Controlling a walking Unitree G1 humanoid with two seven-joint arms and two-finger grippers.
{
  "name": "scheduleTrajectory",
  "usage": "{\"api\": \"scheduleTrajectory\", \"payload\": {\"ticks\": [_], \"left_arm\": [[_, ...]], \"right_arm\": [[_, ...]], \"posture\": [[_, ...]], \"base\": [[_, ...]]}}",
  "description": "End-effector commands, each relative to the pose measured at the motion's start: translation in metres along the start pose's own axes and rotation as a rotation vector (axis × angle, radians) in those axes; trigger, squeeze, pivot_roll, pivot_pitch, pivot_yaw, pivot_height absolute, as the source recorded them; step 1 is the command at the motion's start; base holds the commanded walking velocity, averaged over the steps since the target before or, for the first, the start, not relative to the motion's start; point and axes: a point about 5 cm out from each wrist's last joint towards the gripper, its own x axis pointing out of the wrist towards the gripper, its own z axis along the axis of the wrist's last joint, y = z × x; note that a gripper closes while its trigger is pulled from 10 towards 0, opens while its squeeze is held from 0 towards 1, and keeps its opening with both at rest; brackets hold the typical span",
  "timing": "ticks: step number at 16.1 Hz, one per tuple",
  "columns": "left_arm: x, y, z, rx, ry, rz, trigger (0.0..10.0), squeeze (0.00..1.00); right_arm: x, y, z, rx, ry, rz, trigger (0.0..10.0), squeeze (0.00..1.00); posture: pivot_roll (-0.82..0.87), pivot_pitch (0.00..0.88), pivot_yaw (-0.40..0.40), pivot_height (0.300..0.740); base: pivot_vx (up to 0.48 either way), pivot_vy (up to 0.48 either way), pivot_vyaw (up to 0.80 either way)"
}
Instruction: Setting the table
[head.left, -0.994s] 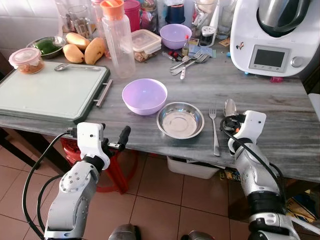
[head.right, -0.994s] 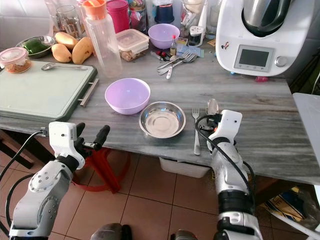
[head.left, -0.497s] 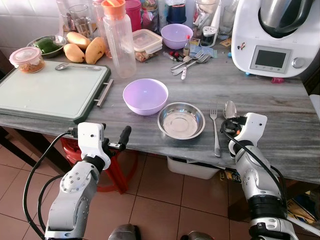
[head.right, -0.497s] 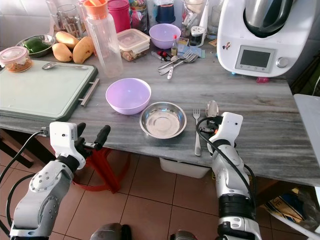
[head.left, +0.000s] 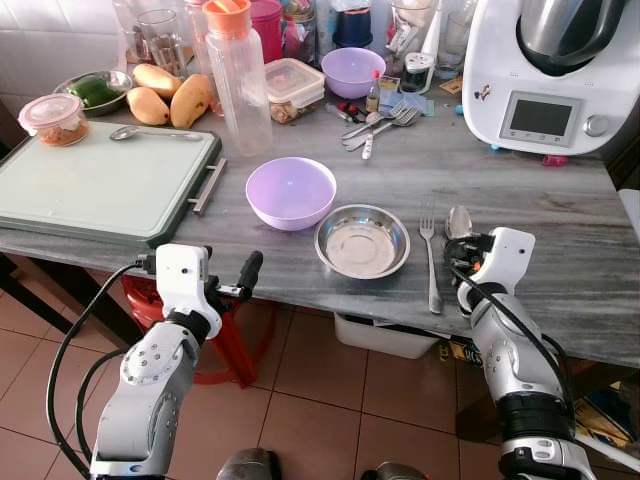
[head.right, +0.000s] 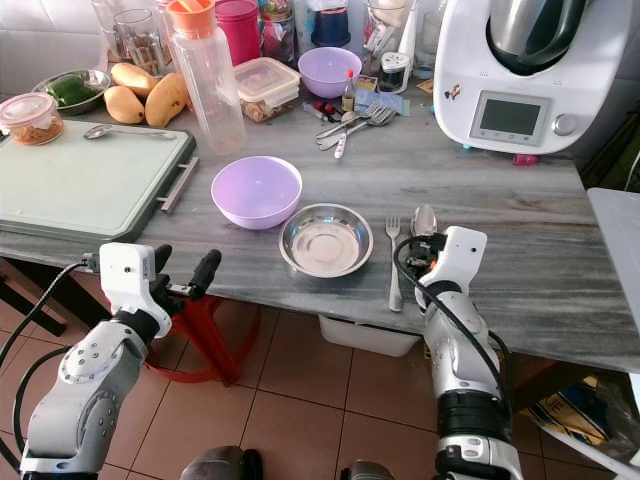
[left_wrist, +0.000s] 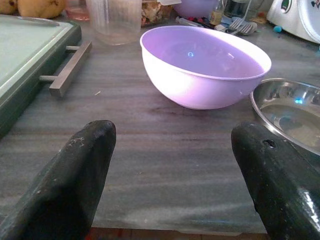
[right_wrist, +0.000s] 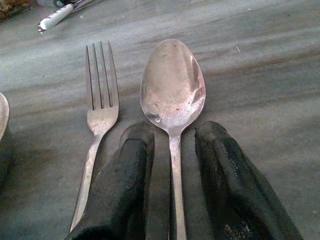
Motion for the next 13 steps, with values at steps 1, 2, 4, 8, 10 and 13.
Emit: {"api": "scheduleTrajectory", "payload": {"ticks": [1, 2, 4, 8, 10, 13], "left_arm": [[0.001, 0.000, 0.000, 0.008, 0.004, 0.007, 10.0, 0.00], [0.001, 0.000, 0.000, 0.007, 0.003, 0.008, 10.0, 0.00], [0.002, 0.000, 0.000, 0.008, 0.001, 0.007, 10.0, 0.00], [0.003, -0.001, 0.000, 0.007, -0.001, -0.001, 10.0, 0.00], [0.004, -0.001, 0.000, 0.007, -0.003, 0.001, 10.0, 0.00], [0.005, -0.002, 0.000, 0.003, -0.008, 0.000, 10.0, 0.00]], "right_arm": [[-0.005, -0.006, -0.020, 0.003, 0.082, -0.026, 10.0, 1.00], [-0.004, -0.004, -0.014, 0.000, 0.046, -0.011, 10.0, 1.00], [-0.004, -0.001, -0.006, -0.021, 0.004, -0.005, 10.0, 1.00], [-0.002, 0.001, 0.002, -0.035, -0.043, -0.004, 10.0, 1.00], [-0.002, -0.001, 0.006, -0.034, -0.070, -0.017, 10.0, 1.00], [-0.001, -0.002, 0.019, -0.052, -0.145, -0.021, 10.0, 1.00]], "posture": [[0.05, 0.050, 0.051, 0.740], [0.05, 0.049, 0.051, 0.740], [0.05, 0.048, 0.051, 0.740], [0.05, 0.046, 0.052, 0.740], [0.04, 0.039, 0.048, 0.740], [0.04, 0.031, 0.044, 0.740]], "base": [[0.000, 0.000, 0.00], [0.000, 0.000, 0.00], [0.000, 0.000, 0.00], [0.000, 0.000, 0.00], [0.000, 0.000, 0.00], [0.000, 0.000, 0.00]]}}
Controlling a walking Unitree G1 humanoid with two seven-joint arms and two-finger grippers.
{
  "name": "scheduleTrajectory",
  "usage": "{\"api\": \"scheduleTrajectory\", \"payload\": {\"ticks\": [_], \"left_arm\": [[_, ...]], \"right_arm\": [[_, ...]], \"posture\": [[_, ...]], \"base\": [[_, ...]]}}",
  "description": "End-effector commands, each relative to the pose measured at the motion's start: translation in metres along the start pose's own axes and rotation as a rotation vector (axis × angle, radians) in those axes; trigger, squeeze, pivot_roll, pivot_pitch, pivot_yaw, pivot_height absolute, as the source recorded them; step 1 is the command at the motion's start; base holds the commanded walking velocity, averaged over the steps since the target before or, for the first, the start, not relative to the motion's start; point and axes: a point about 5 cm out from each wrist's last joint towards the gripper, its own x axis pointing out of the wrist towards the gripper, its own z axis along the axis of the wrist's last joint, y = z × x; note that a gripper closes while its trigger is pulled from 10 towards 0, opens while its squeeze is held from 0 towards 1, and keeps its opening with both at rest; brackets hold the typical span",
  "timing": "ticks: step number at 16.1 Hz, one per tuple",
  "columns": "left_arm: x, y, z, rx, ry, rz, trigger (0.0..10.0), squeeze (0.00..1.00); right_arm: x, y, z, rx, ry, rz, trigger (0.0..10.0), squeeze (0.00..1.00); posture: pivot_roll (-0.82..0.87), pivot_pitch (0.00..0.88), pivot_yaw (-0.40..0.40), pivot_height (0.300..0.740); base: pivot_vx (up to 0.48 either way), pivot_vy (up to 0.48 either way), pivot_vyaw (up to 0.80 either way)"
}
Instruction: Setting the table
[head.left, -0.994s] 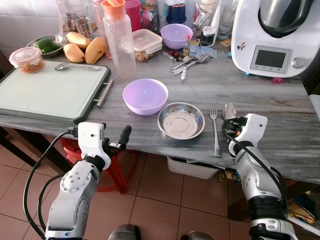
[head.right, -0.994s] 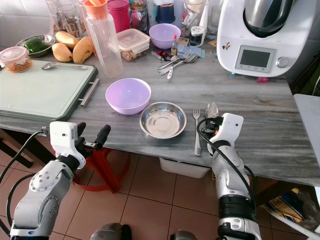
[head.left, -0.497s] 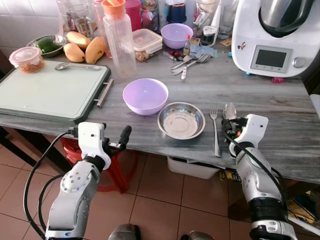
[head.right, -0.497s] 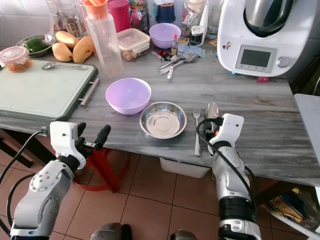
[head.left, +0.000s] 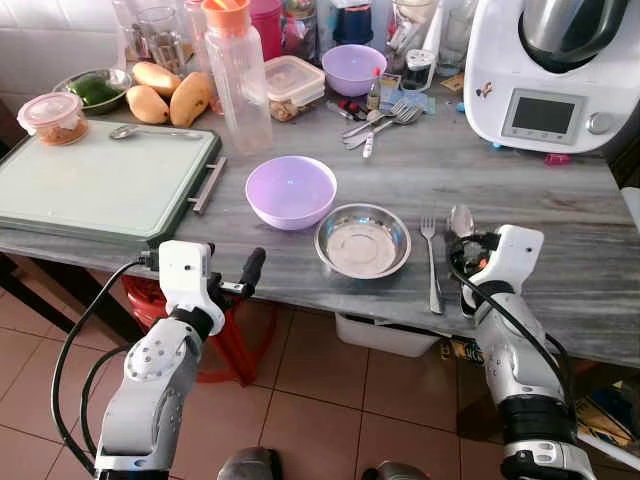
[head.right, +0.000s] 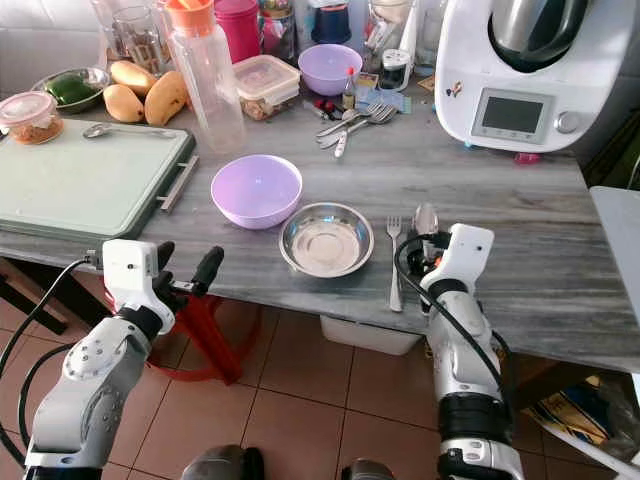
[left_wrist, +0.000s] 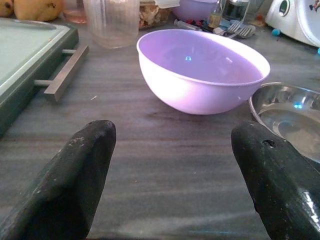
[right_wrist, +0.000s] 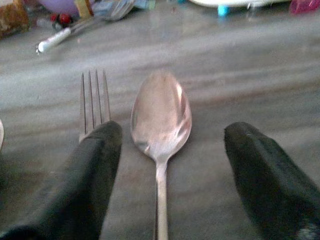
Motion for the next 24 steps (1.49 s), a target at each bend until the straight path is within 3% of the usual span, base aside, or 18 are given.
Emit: {"api": "scheduleTrajectory", "payload": {"ticks": [1, 7, 13, 17, 24], "left_arm": [[0.001, 0.000, -0.002, 0.005, 0.007, 0.004, 10.0, 0.00], [0.002, 0.004, -0.010, -0.002, 0.021, 0.056, 10.0, 0.00], [0.019, -0.008, -0.022, -0.053, 0.037, 0.042, 10.0, 0.00], [0.027, -0.009, -0.015, -0.045, -0.004, 0.043, 10.0, 0.00], [0.029, -0.008, -0.014, -0.047, -0.015, 0.041, 10.0, 0.00]], "right_arm": [[0.003, 0.002, 0.011, -0.006, -0.049, -0.001, 10.0, 1.00], [0.000, 0.009, 0.022, -0.056, -0.135, 0.012, 10.0, 1.00], [-0.016, 0.016, 0.027, -0.124, -0.222, 0.010, 10.0, 1.00], [-0.017, 0.019, 0.032, -0.116, -0.234, -0.008, 10.0, 1.00], [-0.014, 0.029, 0.033, -0.103, -0.238, 0.026, 10.0, 1.00]], "posture": [[0.04, 0.028, 0.043, 0.740], [0.03, 0.000, 0.036, 0.740], [-0.03, 0.000, 0.027, 0.740], [-0.03, 0.000, 0.023, 0.740], [-0.02, 0.000, 0.014, 0.740]], "base": [[0.000, 0.000, 0.00], [0.000, 0.000, 0.00], [0.000, 0.000, 0.00], [-0.060, 0.000, 0.00], [-0.276, 0.000, -0.14]]}}
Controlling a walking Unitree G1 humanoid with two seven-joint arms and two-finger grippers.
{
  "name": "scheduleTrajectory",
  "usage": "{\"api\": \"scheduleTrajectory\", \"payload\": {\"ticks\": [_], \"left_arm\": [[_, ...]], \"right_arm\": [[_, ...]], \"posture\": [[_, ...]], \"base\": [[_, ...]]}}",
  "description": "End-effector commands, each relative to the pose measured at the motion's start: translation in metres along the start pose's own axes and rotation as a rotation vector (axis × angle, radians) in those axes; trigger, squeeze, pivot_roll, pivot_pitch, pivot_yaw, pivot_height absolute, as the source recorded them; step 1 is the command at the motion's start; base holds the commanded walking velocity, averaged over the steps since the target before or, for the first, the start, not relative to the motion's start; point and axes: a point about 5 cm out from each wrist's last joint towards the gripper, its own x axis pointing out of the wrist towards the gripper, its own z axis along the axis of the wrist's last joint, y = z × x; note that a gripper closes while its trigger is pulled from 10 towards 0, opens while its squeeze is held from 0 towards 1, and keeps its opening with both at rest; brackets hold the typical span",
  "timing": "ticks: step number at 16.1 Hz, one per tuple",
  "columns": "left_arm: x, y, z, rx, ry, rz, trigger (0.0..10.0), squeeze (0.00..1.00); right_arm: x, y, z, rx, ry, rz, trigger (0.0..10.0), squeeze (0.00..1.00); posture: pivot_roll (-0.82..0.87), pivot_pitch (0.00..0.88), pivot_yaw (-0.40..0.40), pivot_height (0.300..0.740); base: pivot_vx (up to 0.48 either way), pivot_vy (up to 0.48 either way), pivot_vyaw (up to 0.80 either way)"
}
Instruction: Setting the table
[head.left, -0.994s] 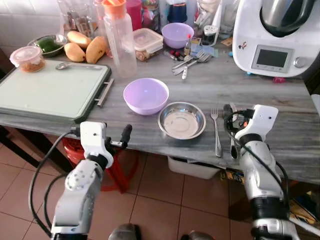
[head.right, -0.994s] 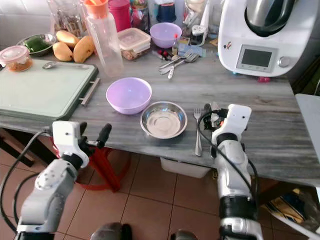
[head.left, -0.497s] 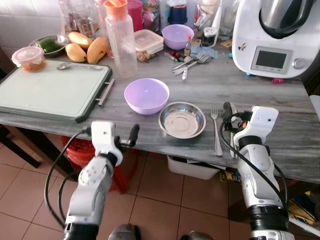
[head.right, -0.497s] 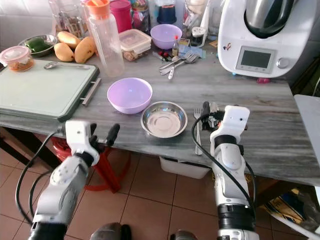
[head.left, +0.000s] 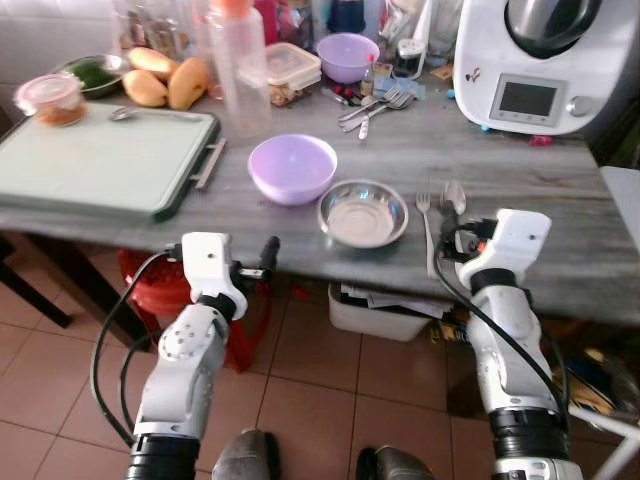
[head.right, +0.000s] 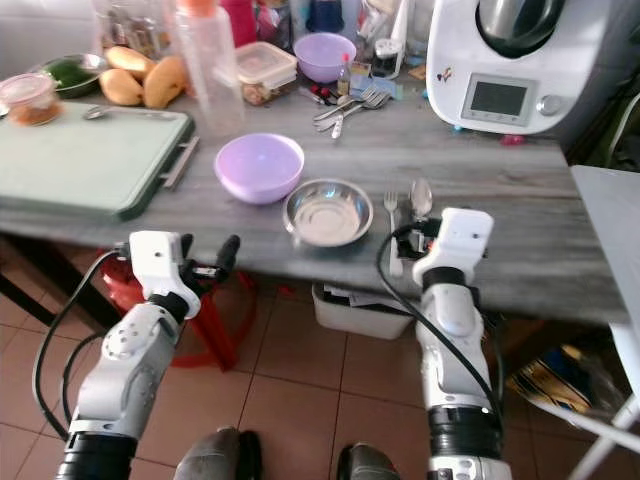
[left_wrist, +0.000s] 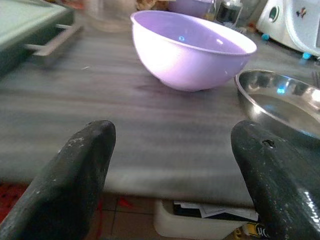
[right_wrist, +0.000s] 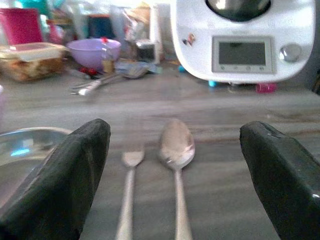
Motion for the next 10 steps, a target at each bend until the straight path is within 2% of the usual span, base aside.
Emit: {"api": "scheduleTrajectory", "payload": {"ticks": [1, 10], "left_arm": [[0.0002, 0.0016, -0.0011, 0.009, 0.003, 0.006, 10.0, 0.00], [0.0031, 0.0023, 0.0014, 0.013, -0.008, 0.013, 10.0, 0.00]], "right_arm": [[0.0017, 0.0006, 0.0039, -0.001, -0.010, 0.005, 10.0, 1.00], [0.0065, 0.0036, 0.0046, 0.001, -0.010, 0.016, 10.0, 1.00]], "posture": [[-0.02, 0.000, 0.014, 0.740], [-0.02, 0.000, 0.002, 0.740]], "base": [[-0.285, 0.000, 0.00], [-0.282, 0.000, 0.00]]}}
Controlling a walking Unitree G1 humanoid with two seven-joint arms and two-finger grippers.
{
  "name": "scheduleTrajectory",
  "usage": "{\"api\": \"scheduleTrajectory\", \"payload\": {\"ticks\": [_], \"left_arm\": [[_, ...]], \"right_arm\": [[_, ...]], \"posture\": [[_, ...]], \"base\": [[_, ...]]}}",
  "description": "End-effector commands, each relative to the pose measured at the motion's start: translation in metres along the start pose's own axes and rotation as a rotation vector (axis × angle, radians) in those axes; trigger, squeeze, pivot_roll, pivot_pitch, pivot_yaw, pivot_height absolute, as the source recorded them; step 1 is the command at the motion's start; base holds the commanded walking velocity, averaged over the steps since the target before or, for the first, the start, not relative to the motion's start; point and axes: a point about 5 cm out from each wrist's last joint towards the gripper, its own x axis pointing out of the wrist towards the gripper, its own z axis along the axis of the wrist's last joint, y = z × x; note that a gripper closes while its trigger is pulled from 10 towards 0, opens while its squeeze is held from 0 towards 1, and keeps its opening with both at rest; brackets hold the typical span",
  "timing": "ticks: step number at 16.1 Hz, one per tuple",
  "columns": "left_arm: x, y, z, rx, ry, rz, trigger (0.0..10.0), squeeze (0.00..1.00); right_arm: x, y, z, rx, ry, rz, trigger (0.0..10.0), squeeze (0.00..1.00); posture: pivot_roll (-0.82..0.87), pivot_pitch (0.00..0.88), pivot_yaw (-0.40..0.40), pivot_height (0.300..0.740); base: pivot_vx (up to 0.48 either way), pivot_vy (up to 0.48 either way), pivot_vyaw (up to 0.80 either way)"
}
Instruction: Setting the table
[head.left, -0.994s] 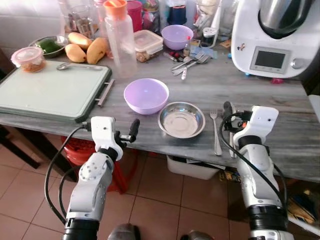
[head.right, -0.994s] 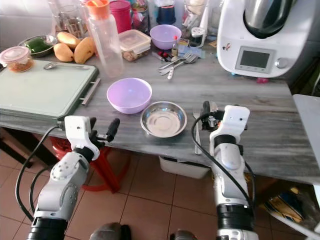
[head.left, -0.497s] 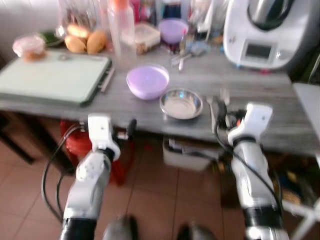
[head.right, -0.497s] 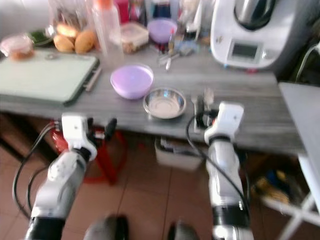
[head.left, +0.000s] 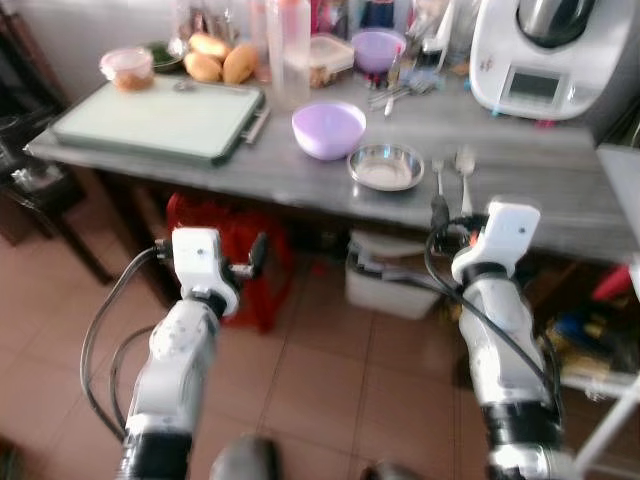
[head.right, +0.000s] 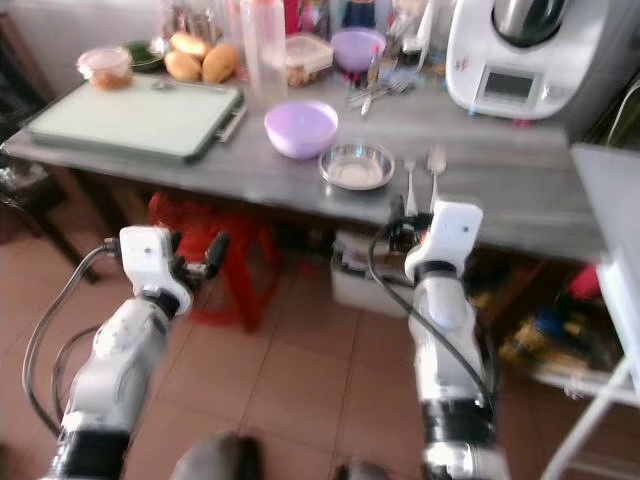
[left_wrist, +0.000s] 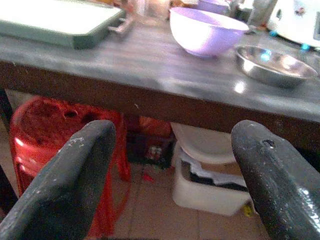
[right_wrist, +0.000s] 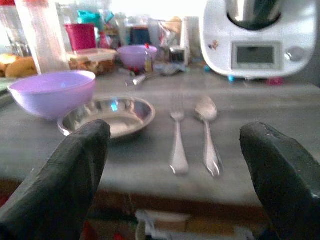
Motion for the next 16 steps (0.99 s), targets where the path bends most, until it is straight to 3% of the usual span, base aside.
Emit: {"api": "scheduleTrajectory", "payload": {"ticks": [1, 8, 13, 16], "left_arm": [[0.0010, -0.0017, 0.0035, 0.017, -0.012, -0.005, 10.0, 0.00], [0.0007, -0.0026, 0.0027, 0.015, -0.013, -0.004, 10.0, 0.00], [0.0012, -0.0049, 0.0058, 0.016, -0.039, -0.028, 10.0, 0.00], [0.0003, -0.0022, 0.0060, 0.024, -0.041, -0.014, 10.0, 0.00]], "right_arm": [[0.0011, -0.0016, 0.0018, 0.001, -0.006, -0.001, 10.0, 1.00], [-0.0009, -0.0059, -0.0014, -0.012, 0.008, -0.008, 10.0, 1.00], [-0.0044, -0.0027, -0.0054, -0.008, 0.027, -0.004, 10.0, 1.00], [-0.0043, -0.0022, -0.0054, -0.008, 0.026, 0.000, 10.0, 0.99]], "posture": [[-0.02, 0.000, 0.002, 0.740], [-0.02, 0.000, -0.003, 0.740], [-0.02, 0.000, -0.003, 0.740], [-0.02, 0.000, -0.002, 0.740]], "base": [[-0.281, 0.000, 0.00], [-0.280, 0.000, 0.00], [0.000, 0.000, 0.00], [0.000, 0.000, -0.49]]}}
